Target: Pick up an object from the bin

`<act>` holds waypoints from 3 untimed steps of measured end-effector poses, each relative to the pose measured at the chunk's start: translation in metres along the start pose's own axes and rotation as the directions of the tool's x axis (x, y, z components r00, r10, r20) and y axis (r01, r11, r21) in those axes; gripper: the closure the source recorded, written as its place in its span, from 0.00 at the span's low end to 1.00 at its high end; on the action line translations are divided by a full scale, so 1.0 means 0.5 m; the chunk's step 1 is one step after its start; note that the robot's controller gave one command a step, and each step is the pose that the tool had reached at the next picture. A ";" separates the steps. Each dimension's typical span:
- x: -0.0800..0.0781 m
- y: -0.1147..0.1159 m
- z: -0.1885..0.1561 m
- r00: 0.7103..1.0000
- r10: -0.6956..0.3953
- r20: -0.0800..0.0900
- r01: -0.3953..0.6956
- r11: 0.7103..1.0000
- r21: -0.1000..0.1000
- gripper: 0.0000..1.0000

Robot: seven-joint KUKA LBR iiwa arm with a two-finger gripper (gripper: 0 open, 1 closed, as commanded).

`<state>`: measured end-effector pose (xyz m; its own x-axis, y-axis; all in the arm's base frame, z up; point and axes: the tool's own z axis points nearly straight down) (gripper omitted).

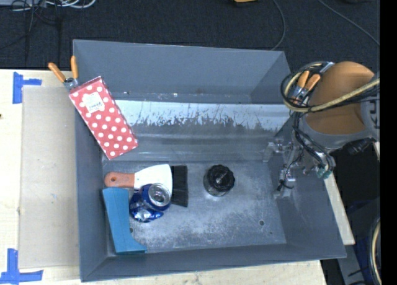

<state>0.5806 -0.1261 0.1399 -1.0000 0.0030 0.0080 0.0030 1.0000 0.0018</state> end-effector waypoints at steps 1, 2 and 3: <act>-0.004 0.001 -0.009 1.000 -0.004 0.007 0.004 1.000 0.001 0.00; -0.040 0.136 0.112 1.000 0.026 0.004 -0.026 1.000 0.000 0.00; -0.025 0.183 0.130 0.995 0.099 0.000 -0.099 0.995 -0.001 0.00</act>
Offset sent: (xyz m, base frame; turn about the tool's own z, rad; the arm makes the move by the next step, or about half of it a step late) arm 0.0219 0.0836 -0.0699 0.0270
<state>0.5930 -0.0345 0.0752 -0.9948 0.1019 0.0079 0.1020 0.9948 0.0024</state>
